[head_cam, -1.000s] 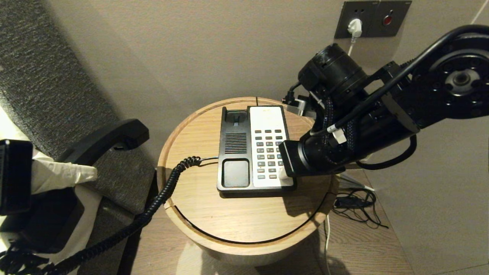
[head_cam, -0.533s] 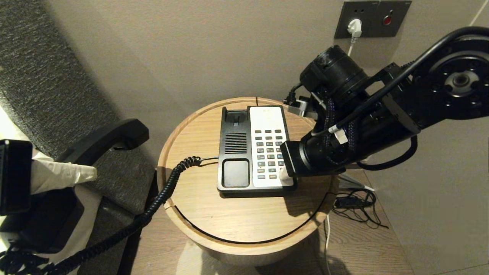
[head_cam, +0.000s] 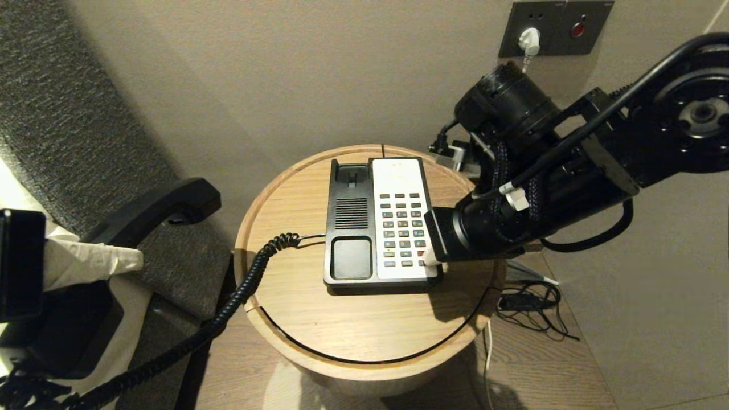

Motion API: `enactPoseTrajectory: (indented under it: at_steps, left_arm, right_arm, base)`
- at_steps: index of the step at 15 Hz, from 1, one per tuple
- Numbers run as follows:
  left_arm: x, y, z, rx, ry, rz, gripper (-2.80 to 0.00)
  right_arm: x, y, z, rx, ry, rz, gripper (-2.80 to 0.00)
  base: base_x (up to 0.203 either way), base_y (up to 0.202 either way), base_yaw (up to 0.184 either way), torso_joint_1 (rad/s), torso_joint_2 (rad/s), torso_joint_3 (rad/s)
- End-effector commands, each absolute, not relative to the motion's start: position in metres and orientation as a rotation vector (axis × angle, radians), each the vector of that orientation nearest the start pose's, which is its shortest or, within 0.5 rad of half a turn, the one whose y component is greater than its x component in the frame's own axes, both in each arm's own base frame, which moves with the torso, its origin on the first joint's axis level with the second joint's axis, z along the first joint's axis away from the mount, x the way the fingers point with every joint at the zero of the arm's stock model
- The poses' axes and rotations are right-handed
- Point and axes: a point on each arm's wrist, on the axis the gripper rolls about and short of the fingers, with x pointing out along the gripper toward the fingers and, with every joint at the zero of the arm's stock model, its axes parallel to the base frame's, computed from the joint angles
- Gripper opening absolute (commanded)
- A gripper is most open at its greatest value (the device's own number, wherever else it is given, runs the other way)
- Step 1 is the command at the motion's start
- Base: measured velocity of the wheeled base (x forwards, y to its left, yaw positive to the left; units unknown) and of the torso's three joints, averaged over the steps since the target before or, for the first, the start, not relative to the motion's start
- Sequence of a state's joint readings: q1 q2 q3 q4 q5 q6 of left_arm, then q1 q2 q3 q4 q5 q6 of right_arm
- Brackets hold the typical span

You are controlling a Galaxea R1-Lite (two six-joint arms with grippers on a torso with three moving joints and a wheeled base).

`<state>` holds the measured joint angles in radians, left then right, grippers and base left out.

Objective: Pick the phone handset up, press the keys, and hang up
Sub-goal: Dial the number, then put the handset back

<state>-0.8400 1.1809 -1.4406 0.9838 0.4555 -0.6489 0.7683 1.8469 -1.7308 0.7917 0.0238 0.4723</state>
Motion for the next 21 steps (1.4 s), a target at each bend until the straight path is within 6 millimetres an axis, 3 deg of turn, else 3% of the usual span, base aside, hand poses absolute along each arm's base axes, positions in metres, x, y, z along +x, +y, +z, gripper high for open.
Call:
enactPoseTrajectory:
  at_steps: [1,7,14,17,21]
  left_arm:
    - [0.080,-0.075,0.328,-0.183,0.666,-0.157,-2.80]
    - [0.082,-0.077,0.328,-0.177,0.670,-0.156,-2.80]
    - [0.085,-0.080,0.327,-0.163,0.668,-0.161,-2.80]
    - [0.084,-0.079,0.328,-0.167,0.659,-0.160,-2.80]
    - [0.085,-0.079,0.329,-0.171,0.646,-0.154,-2.80]
  right_arm:
    - [0.222,0.224,0.278,0.100,0.976,0.540,-2.80]
    - [0.204,0.199,0.306,0.171,0.904,0.543,-2.80]
    - [0.178,0.124,0.353,0.335,0.713,0.441,-2.80]
    - [0.149,0.089,0.368,0.389,0.617,0.407,-2.80]
    - [0.098,0.043,0.366,0.490,0.522,0.315,-2.80]
  base:
    - [0.000,0.000,0.000,0.000,0.00,0.000]
    - [0.000,0.000,0.000,0.000,0.00,0.000]
    - [0.000,0.000,0.000,0.000,0.00,0.000]
    - [0.000,0.000,0.000,0.000,0.00,0.000]
    - [0.000,0.000,0.000,0.000,0.00,0.000]
